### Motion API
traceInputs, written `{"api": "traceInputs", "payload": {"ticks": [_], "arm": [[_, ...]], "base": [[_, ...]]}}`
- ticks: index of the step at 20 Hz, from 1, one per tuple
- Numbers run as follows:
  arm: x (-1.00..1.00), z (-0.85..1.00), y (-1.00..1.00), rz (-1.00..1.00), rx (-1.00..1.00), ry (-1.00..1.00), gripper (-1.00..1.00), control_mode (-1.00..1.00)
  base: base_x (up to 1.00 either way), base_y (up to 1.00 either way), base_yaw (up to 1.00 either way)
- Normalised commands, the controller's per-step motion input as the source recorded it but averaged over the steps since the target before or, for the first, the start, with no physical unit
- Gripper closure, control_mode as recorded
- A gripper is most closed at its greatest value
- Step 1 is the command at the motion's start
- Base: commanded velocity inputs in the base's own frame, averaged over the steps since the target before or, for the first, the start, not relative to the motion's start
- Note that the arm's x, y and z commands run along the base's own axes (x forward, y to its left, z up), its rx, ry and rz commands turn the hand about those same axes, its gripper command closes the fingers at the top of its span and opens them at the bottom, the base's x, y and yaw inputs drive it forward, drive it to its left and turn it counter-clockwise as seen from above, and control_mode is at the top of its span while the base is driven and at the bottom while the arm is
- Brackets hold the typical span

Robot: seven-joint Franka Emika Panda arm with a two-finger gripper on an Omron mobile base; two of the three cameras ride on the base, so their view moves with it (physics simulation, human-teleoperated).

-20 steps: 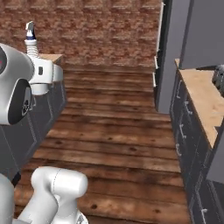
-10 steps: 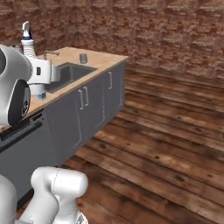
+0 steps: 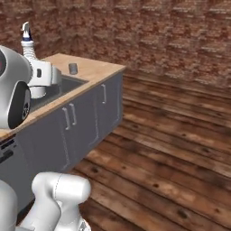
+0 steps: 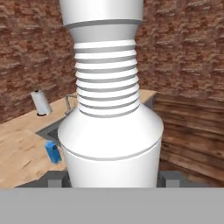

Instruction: Open the cabinet. Pick the spray and place it next to the sink. Then close the cabinet.

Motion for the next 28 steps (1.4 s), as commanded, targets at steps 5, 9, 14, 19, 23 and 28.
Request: {"api": "traceInputs", "payload": {"ticks": [5, 9, 14, 19, 23, 28], "arm": [[0.0, 0.0, 0.0, 0.0, 0.0, 0.0, 1.0, 1.0], [0.0, 0.0, 0.0, 0.0, 0.0, 0.0, 1.0, 1.0], [0.0, 0.0, 0.0, 0.0, 0.0, 0.0, 1.0, 1.0], [0.0, 0.0, 0.0, 0.0, 0.0, 0.0, 1.0, 1.0], [0.0, 0.0, 0.0, 0.0, 0.0, 0.0, 1.0, 1.0], [0.0, 0.0, 0.0, 0.0, 0.0, 0.0, 1.0, 1.0]], "base": [[1.0, -0.01, 0.06], [0.98, -0.01, 0.26], [0.8, -0.24, 0.45], [0.9, -0.57, 0.65], [1.0, -0.86, 0.69], [1.0, -0.86, 0.68]]}}
